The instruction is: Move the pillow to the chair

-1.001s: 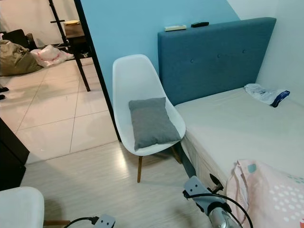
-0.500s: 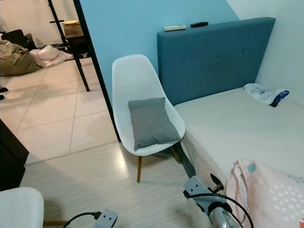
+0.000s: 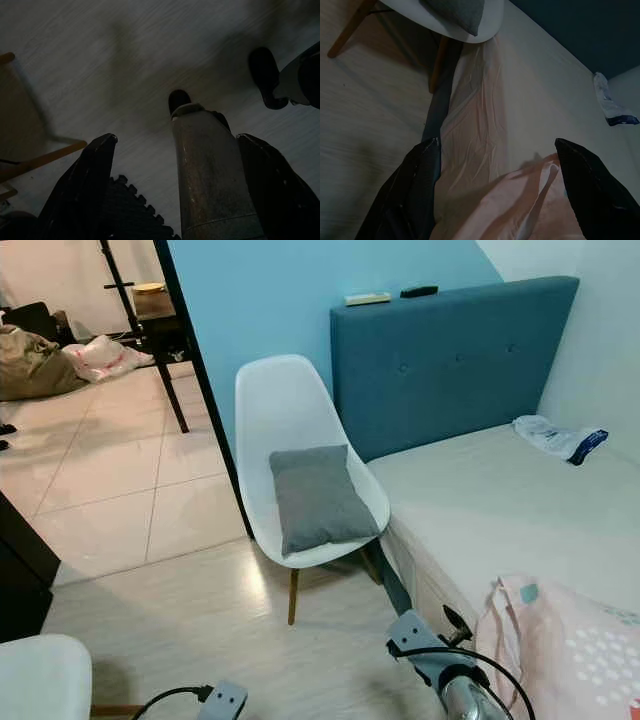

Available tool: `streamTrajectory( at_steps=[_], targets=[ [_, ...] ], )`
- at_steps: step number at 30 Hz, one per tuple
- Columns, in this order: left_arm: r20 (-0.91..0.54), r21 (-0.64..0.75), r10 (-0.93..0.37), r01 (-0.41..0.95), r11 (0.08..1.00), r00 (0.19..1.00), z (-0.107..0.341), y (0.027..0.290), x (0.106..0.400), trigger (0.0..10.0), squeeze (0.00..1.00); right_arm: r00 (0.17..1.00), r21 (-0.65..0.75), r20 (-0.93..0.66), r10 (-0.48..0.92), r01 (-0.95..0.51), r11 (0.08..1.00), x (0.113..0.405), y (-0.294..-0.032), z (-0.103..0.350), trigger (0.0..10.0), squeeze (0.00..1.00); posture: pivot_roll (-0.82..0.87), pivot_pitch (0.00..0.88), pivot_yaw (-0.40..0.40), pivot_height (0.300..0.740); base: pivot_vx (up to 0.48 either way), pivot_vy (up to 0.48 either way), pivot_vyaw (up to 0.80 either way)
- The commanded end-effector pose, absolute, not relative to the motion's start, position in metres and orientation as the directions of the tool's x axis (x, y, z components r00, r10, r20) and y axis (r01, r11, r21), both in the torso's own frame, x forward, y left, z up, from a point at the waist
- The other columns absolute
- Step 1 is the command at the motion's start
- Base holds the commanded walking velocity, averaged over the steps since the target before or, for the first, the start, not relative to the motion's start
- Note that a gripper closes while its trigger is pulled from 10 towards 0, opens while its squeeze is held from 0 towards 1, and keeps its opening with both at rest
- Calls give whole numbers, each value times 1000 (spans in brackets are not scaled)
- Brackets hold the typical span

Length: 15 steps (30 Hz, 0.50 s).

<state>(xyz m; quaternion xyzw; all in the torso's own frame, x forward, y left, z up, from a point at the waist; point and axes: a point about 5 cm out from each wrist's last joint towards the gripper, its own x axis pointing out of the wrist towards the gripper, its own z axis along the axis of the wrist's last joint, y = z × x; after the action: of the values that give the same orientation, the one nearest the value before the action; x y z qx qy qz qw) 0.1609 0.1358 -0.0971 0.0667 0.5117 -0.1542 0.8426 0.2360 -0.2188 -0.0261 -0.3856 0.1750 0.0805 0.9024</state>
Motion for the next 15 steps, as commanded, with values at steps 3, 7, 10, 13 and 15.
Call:
streamTrajectory(
  at_steps=[3,7,10,13,15],
  targets=[
    [-887,-40,-185,327,944,424,-97,140,161,10000,0,930,-660,-367,10,-268,702,236,-218,-25,10000,0,-117,0,22,740,0,0,0],
    [-887,-38,-183,328,944,424,-97,141,161,10000,0,930,-660,-366,11,-268,702,236,-218,-25,10000,0,-116,0,19,740,0,0,0],
    [-888,-34,-180,328,944,424,-97,142,161,10000,0,931,-660,-366,12,-268,702,236,-217,-26,10000,0,-120,0,20,740,0,0,0],
    [-888,-29,-176,331,943,425,-97,143,162,10000,0,931,-660,-365,13,-268,702,236,-216,-26,10000,0,-120,0,20,740,0,0,0],
    [-887,-30,-176,326,945,427,-97,143,162,10000,0,931,-660,-365,13,-268,702,236,-216,-26,10000,0,-114,0,8,740,0,0,0]
  ],
)
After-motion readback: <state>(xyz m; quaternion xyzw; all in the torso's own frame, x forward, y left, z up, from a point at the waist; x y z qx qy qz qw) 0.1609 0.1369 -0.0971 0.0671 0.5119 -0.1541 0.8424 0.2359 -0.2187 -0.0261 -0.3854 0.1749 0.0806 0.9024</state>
